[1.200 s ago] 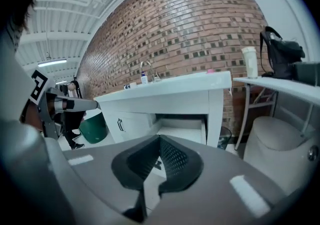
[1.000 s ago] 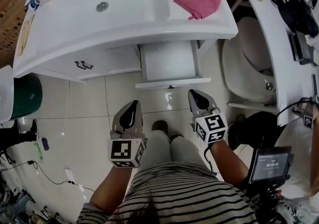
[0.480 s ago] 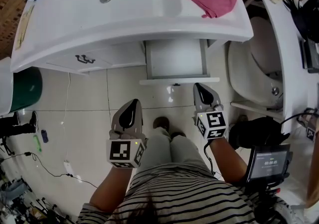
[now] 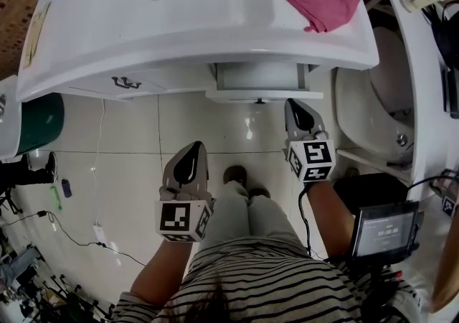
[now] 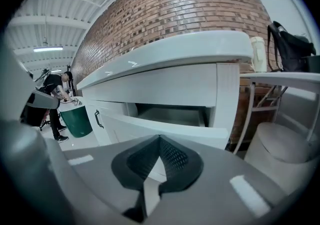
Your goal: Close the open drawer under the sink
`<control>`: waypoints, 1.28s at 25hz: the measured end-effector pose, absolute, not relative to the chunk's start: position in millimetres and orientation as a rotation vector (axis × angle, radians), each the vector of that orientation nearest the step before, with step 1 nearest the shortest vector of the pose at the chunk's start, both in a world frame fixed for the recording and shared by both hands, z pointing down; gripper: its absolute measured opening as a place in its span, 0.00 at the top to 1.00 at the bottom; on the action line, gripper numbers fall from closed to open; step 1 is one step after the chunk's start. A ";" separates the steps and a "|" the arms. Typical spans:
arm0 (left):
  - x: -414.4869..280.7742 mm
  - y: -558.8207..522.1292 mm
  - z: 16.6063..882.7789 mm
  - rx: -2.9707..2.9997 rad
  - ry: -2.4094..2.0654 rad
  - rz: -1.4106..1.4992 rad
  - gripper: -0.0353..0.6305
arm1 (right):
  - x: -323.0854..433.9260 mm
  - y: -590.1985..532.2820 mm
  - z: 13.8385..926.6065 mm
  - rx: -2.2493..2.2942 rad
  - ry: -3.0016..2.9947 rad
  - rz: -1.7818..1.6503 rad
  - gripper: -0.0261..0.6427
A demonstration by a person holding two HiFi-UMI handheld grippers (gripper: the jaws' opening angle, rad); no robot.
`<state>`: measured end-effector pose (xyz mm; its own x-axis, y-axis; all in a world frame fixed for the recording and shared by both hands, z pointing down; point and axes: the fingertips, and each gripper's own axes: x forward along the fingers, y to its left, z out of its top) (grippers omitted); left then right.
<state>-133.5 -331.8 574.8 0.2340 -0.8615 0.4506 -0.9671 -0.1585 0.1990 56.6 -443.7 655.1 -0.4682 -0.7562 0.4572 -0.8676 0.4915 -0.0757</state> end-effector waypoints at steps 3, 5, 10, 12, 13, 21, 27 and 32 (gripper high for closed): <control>-138.1 -335.4 575.3 2.060 -1.684 0.323 0.93 | 54.9 -459.6 655.6 1.353 -2.381 0.404 0.96; -142.1 -337.8 575.2 2.053 -1.690 0.329 0.93 | 52.8 -469.5 655.5 1.360 -2.382 0.418 0.96; -148.4 -344.9 573.3 2.042 -1.712 0.324 0.93 | 48.1 -497.6 654.7 1.392 -2.389 0.442 0.96; -147.8 -344.9 574.8 2.046 -1.714 0.333 0.93 | 46.6 -509.9 655.4 1.405 -2.395 0.433 0.96; -147.2 -344.3 575.3 2.046 -1.714 0.337 0.93 | 46.3 -516.3 655.3 1.415 -2.395 0.431 0.96; -159.5 -330.8 572.4 2.005 -1.740 0.352 0.93 | 46.8 -531.9 655.9 1.443 -2.385 0.412 0.96; -159.0 -320.4 538.5 2.001 -1.748 0.344 0.93 | 55.0 -490.7 624.5 1.472 -2.342 0.549 0.96; -141.5 -300.4 465.8 2.028 -1.768 0.284 0.93 | 71.7 -413.5 545.7 1.460 -2.366 0.626 0.96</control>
<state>-141.5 -300.4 465.8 0.1647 -0.8895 0.4261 -0.9782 -0.0920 0.1862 71.7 -413.5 545.7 -0.4438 -0.7693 0.4595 -0.8959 0.3916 -0.2097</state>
